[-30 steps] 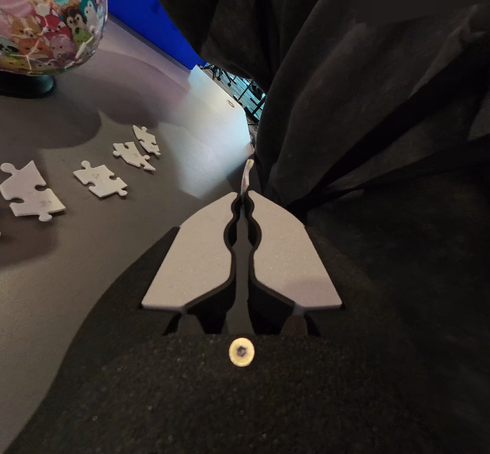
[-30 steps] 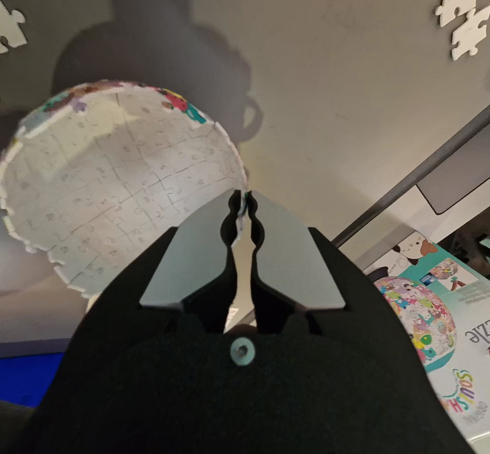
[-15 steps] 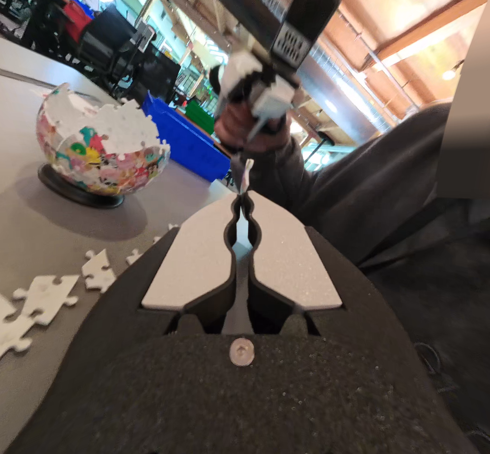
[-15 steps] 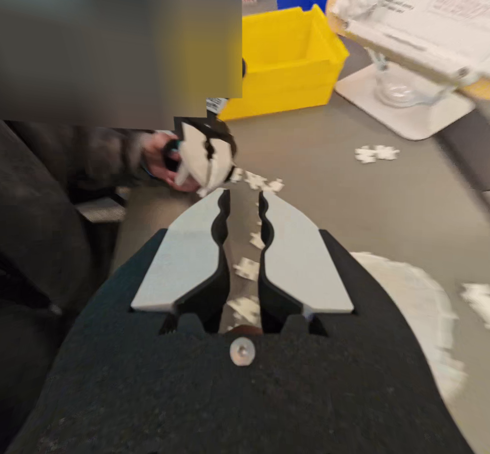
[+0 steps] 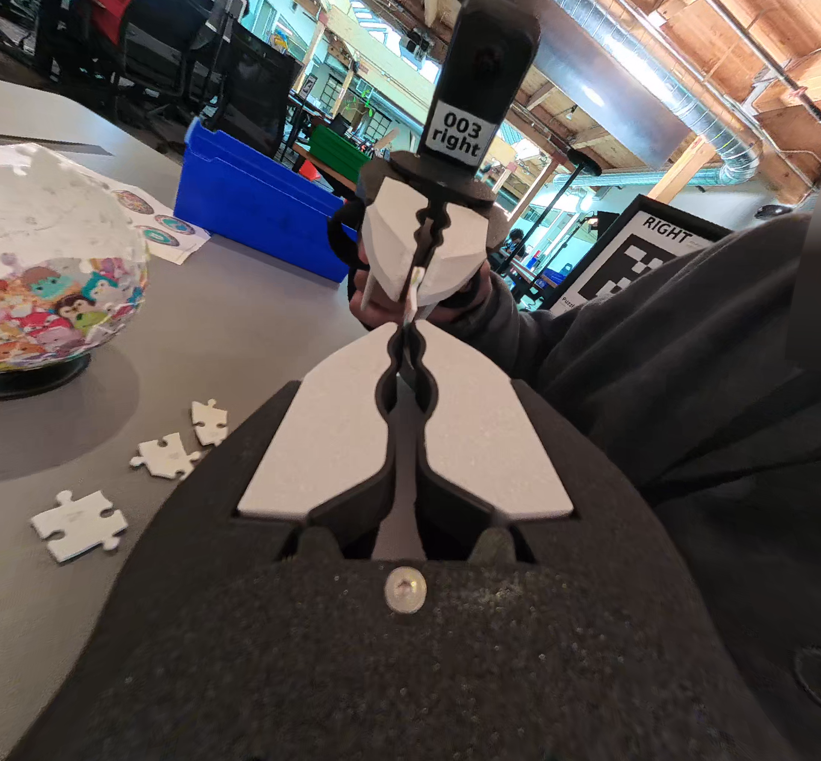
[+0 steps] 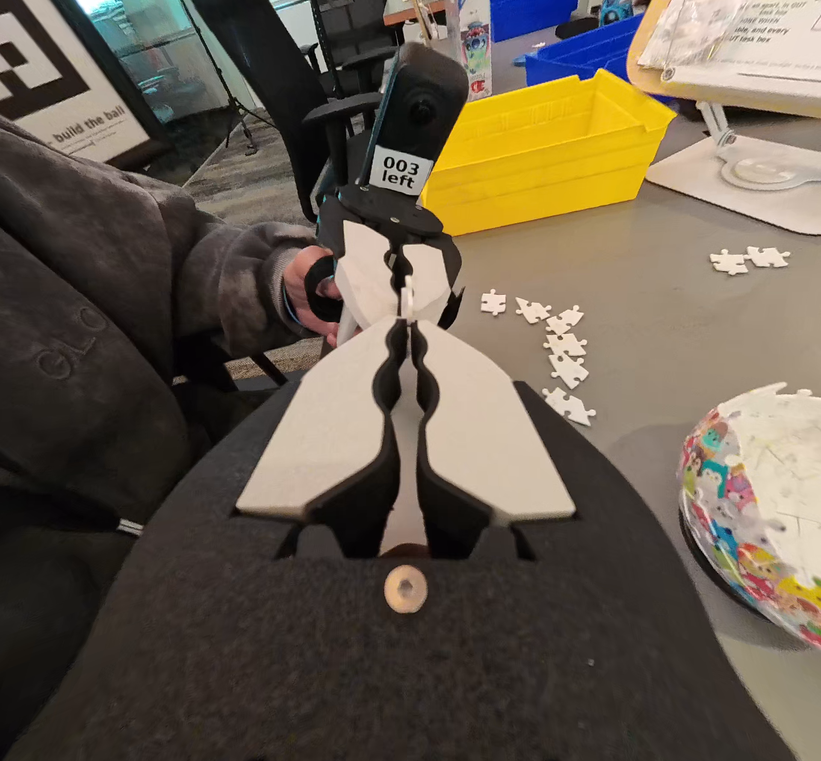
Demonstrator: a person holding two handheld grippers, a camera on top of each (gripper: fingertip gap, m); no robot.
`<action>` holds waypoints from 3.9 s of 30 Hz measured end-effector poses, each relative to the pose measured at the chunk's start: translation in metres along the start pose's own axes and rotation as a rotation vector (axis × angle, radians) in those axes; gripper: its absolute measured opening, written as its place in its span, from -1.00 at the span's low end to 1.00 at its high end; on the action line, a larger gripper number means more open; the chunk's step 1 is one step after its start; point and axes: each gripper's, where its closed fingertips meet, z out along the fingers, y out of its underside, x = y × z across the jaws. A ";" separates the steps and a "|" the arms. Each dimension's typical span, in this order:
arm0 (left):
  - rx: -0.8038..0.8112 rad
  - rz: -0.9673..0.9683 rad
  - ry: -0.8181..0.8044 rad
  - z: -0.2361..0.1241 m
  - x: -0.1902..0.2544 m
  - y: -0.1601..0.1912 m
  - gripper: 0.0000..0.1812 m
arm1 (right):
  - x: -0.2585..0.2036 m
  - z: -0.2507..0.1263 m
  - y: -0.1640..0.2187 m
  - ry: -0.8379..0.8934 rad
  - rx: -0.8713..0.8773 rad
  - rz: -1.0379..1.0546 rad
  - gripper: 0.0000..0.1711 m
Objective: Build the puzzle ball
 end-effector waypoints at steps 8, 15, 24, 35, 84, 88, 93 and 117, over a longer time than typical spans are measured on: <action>-0.049 0.027 -0.136 0.018 -0.009 0.008 -0.76 | 0.020 -0.059 -0.014 0.200 -0.072 -0.303 -0.99; -0.162 0.174 -0.399 0.005 -0.053 -0.004 -0.75 | 0.138 -0.116 -0.038 0.409 -0.236 -0.582 -0.99; -0.357 0.310 -0.641 -0.004 -0.152 -0.079 -0.76 | 0.248 -0.067 0.003 0.195 -0.309 -0.545 -0.99; -0.849 0.412 -0.558 0.041 -0.246 -0.068 -0.74 | 0.268 -0.059 0.034 0.096 -0.303 -0.515 -0.99; -0.984 0.612 -0.515 0.056 -0.273 -0.047 -0.87 | 0.260 -0.041 0.046 0.034 -0.305 -0.625 -0.99; -0.971 0.612 -0.505 0.058 -0.271 -0.048 -0.95 | 0.260 -0.042 0.046 0.030 -0.305 -0.620 -0.99; -0.973 0.637 -0.516 0.060 -0.272 -0.047 -0.97 | 0.260 -0.042 0.047 0.029 -0.310 -0.616 -0.99; -0.985 0.693 -0.521 0.061 -0.270 -0.047 -0.95 | 0.261 -0.051 0.051 0.035 -0.359 -0.624 -1.00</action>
